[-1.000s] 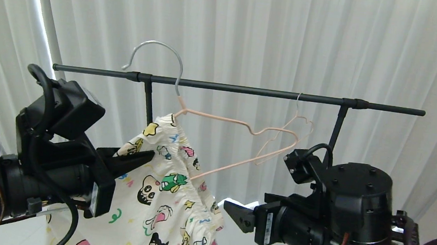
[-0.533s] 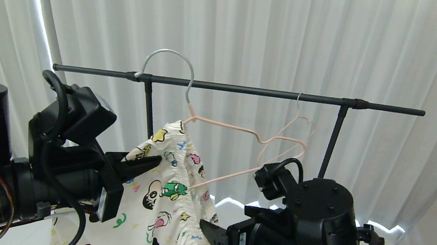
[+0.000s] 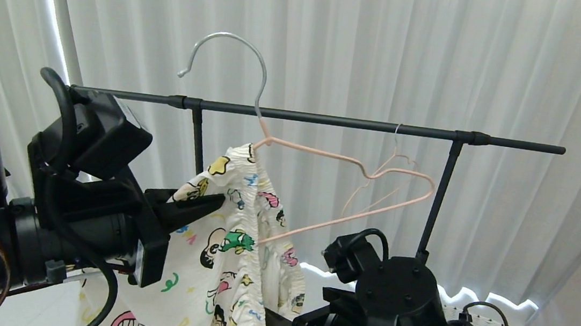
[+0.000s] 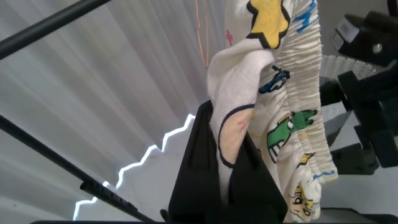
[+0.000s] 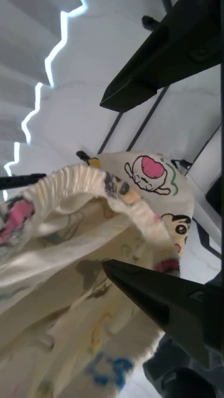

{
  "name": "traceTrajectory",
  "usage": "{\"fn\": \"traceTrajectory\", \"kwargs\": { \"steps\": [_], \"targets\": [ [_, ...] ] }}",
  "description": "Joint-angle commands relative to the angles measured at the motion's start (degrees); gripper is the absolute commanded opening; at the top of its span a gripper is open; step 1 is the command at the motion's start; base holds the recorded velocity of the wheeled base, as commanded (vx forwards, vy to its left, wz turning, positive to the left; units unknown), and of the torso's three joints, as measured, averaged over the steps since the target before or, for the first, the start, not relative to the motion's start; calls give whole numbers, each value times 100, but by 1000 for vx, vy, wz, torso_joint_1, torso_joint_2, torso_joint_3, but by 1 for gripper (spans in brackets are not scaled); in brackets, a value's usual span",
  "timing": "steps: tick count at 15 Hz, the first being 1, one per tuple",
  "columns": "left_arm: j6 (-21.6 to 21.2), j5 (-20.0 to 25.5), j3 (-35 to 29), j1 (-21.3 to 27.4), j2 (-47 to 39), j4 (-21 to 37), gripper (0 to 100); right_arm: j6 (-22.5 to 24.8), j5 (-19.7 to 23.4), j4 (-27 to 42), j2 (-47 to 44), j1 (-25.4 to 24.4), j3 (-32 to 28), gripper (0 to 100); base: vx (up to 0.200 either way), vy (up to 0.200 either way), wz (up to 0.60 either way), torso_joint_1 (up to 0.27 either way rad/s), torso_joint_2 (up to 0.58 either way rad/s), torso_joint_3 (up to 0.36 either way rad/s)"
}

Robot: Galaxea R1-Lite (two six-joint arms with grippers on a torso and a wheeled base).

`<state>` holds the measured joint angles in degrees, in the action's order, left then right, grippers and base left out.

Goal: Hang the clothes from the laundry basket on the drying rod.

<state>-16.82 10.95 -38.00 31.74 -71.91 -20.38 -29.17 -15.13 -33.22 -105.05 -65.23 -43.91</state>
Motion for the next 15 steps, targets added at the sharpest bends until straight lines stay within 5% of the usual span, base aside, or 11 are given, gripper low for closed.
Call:
{"fn": "traceTrajectory", "kwargs": {
  "steps": [1, 4, 8, 15],
  "targets": [
    [4, -22, -32, -19, 2, -1, 0, 17, -78, 0, -95, 107, 102, 100, 0, 0, 0, 0, 0, 0],
    [30, -304, 73, -116, -16, -1, 0, 140, -447, 0, -60, 476, 383, 100, 0, 0, 0, 0, 0, 0],
    [4, -304, 337, -318, -42, -10, 0, 861, -913, -18, -42, 1223, 700, 100, 0, 0, 0, 0, 0, 0],
    [-383, -365, 873, -564, 11, -10, 0, 1520, -1045, -18, 160, 2137, 823, 100, 0, 0, 0, 0, 0, 0]
  ]
}}
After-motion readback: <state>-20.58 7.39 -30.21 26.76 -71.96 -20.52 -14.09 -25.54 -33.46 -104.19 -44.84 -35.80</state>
